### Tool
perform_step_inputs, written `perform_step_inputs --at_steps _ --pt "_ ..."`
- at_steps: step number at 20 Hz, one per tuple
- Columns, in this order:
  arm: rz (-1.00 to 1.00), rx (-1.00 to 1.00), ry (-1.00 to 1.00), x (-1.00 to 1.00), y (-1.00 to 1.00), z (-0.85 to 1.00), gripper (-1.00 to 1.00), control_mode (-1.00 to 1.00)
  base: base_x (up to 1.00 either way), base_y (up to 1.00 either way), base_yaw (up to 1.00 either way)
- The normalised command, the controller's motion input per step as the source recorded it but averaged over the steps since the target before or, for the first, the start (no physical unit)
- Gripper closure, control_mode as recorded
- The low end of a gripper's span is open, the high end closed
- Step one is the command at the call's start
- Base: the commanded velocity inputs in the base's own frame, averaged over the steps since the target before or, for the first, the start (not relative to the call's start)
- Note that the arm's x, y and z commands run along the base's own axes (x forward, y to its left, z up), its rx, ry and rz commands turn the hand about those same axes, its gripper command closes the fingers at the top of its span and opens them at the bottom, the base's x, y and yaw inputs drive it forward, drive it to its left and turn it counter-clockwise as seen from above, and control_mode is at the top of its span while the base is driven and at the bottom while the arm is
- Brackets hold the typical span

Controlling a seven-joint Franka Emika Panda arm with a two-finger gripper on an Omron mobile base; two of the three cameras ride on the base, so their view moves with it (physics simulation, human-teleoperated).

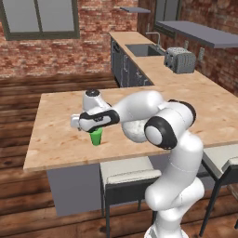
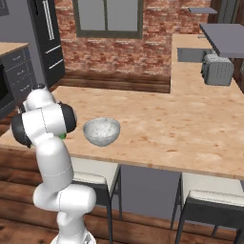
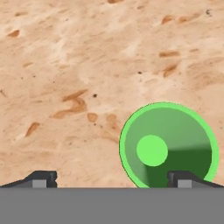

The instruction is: Place the cup inside the bowl on the dining table and move the bowl to any counter.

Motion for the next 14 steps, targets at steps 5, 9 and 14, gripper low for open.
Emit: perform_step_inputs --at_steps 5,9,14 --pt "0.00 0.00 0.00 0.01 0.00 -0.06 -1.00 -1.00 0.00 0.00 0.00" --pt "0.00 0.00 0.00 0.01 0.00 -0.08 -1.00 -1.00 0.00 0.00 0.00" --pt "0.00 0.00 0.00 0.08 0.00 -0.07 -1.00 -1.00 0.00 0.00 0.00"
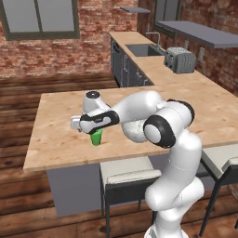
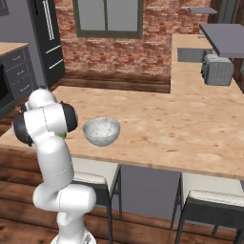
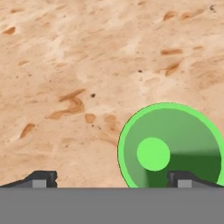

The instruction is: Place the cup inside the bowl on the dining table and move the bowl to any counter.

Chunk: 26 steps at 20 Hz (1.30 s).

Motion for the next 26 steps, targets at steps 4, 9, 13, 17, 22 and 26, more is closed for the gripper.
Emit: perform_step_inputs --at_steps 4,9,13,17,22,26 --pt "0.00 0.00 0.00 0.10 0.01 -0.06 -1.00 -1.00 0.00 0.00 0.00" --pt "0.00 0.00 0.00 0.06 0.01 -0.05 -1.00 -1.00 0.00 0.00 0.00" --pt "0.00 0.00 0.00 0.03 0.02 -0.06 -1.00 -1.00 0.00 0.00 0.00" --pt "0.00 0.00 0.00 0.00 0.04 -0.16 -1.00 -1.00 0.00 0.00 0.00" --pt "0.00 0.00 0.00 0.00 0.06 -0.15 -1.00 -1.00 0.00 0.00 0.00" --pt "0.00 0.00 0.00 0.03 0.06 -0.09 -1.00 -1.00 0.00 0.00 0.00"
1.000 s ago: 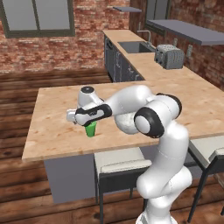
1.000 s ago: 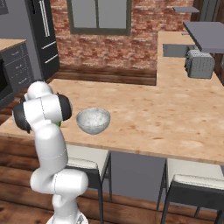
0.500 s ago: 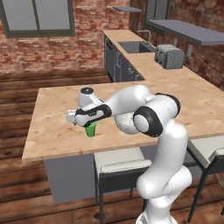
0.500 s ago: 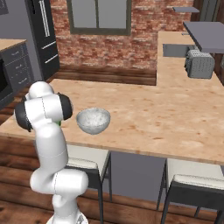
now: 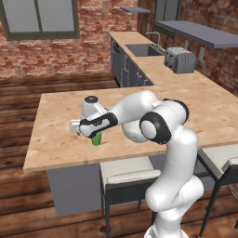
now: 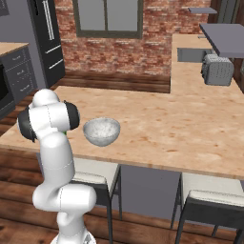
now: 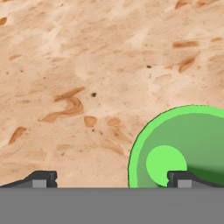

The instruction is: Place the cup inside the bowl on the dining table and move the bowl to any counter.

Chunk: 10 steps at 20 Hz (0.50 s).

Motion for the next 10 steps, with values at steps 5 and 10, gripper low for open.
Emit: perform_step_inputs --at_steps 5,10 --pt "0.00 0.00 0.00 0.03 0.05 -0.04 -1.00 -1.00 0.00 0.00 0.00" --pt "0.00 0.00 0.00 0.00 0.01 0.00 -1.00 -1.00 0.00 0.00 0.00"
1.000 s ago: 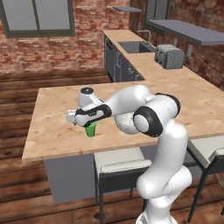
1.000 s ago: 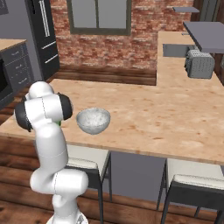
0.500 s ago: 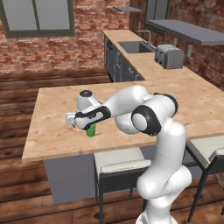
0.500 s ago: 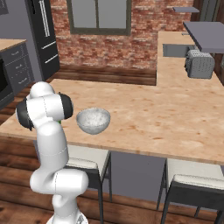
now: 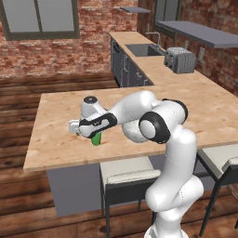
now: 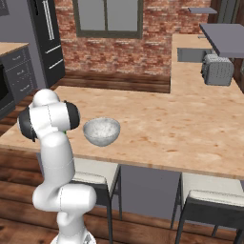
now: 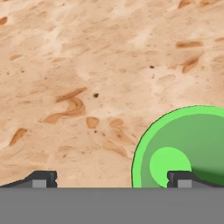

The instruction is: Place the cup inside the bowl on the dining table and move the bowl to any counter.

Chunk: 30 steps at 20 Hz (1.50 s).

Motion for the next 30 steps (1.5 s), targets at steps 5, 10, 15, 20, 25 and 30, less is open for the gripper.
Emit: perform_step_inputs --at_steps 5,10,15,20,25,30 --pt "0.00 0.00 0.00 0.00 0.00 0.00 -1.00 -1.00 0.00 0.00 0.00" --pt "0.00 0.00 0.00 0.00 0.00 0.00 1.00 -1.00 0.00 0.00 0.00" --pt "0.00 0.00 0.00 0.00 0.00 0.00 1.00 -1.00 0.00 0.00 0.00" --pt "0.00 0.00 0.00 0.00 0.00 0.00 1.00 -1.00 0.00 0.00 0.00" --pt "0.03 0.00 0.00 0.00 -0.04 0.00 1.00 -1.00 0.00 0.00 0.00" --pt "0.06 0.00 0.00 0.00 -0.07 0.07 1.00 -1.00 0.00 0.00 0.00"
